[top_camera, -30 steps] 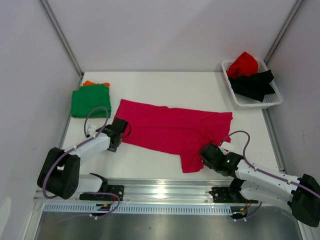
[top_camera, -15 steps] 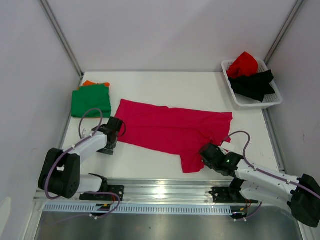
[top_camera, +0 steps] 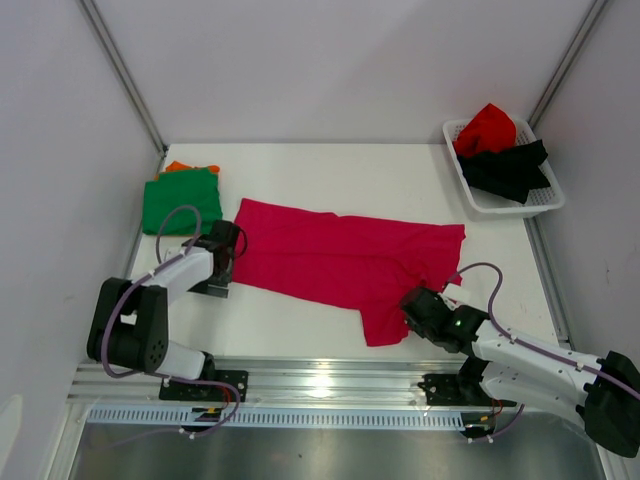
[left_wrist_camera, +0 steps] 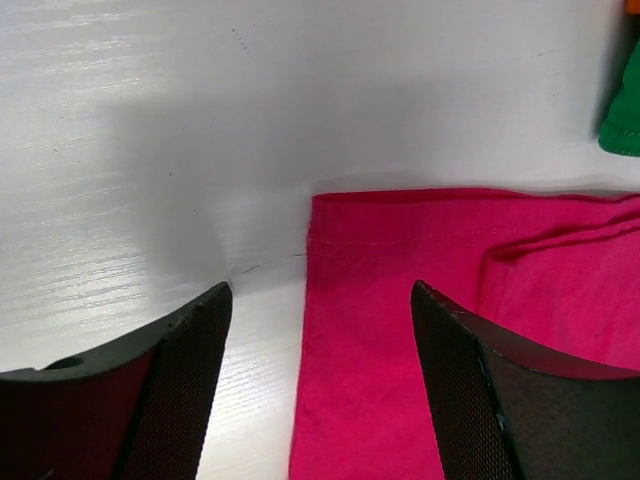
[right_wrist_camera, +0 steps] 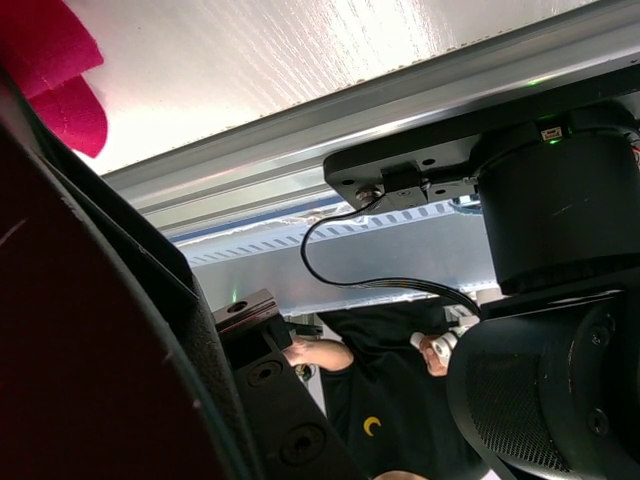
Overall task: Fold and stack the t-shirts
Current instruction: Grap the side of the flattened tshirt closest away from the robot with both arms
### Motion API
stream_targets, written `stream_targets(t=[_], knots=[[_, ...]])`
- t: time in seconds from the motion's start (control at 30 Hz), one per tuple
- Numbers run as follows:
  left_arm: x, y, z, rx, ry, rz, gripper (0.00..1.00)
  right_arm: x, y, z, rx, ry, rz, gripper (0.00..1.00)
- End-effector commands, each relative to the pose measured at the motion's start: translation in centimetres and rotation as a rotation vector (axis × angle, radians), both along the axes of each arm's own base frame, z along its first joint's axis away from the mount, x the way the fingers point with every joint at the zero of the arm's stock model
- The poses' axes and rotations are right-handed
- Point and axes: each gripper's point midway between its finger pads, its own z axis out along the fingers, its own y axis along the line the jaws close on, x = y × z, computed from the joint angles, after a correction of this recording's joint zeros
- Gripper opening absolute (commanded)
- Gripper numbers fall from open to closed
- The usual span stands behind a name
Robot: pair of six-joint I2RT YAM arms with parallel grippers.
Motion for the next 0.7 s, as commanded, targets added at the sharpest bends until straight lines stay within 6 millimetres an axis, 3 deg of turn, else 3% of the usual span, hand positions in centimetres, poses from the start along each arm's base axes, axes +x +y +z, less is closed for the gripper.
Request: stream_targets(t=[0.0,0.13,0.2,0.23,0.27,0.37,0.67], knots=[[0.9,-0.5,-0.1,-0.036,0.014,-0.012,0.75,0.1,-0.6,0.1,-0.012,-0.009,-0.020,0.00],[1.0,-0.3,-0.2,-0.028,0.034,-0.013,0.73,0.0,-0.8,0.1,-0.010,-0.011,-0.029,0.00],[0.9,-0.2,-0.3,-0.025,0.027,-0.015,0.63,0.0,-0.8,0.0,-0.010,-0.009,-0.030,0.00],[0.9,-0.2,-0.2,-0.021,0.016,-0.024,0.56,0.0,-0.8,0.0,-0.009,-0.011,-0.030,0.00],[1.2,-0.2,0.0,-0.021,-0.001,-0.032,0.38,0.0,-0.7,0.0,-0.009,-0.010,-0.027,0.00],[1.6,-0.3,0.0,-0.027,-0.052,-0.056,0.18,0.0,-0.7,-0.1,-0.009,-0.009,-0.028,0.00],[2.1,-0.6,0.1,-0.032,-0.062,-0.095,0.02,0.4,-0.7,0.2,-0.014,-0.027,-0.028,0.00]])
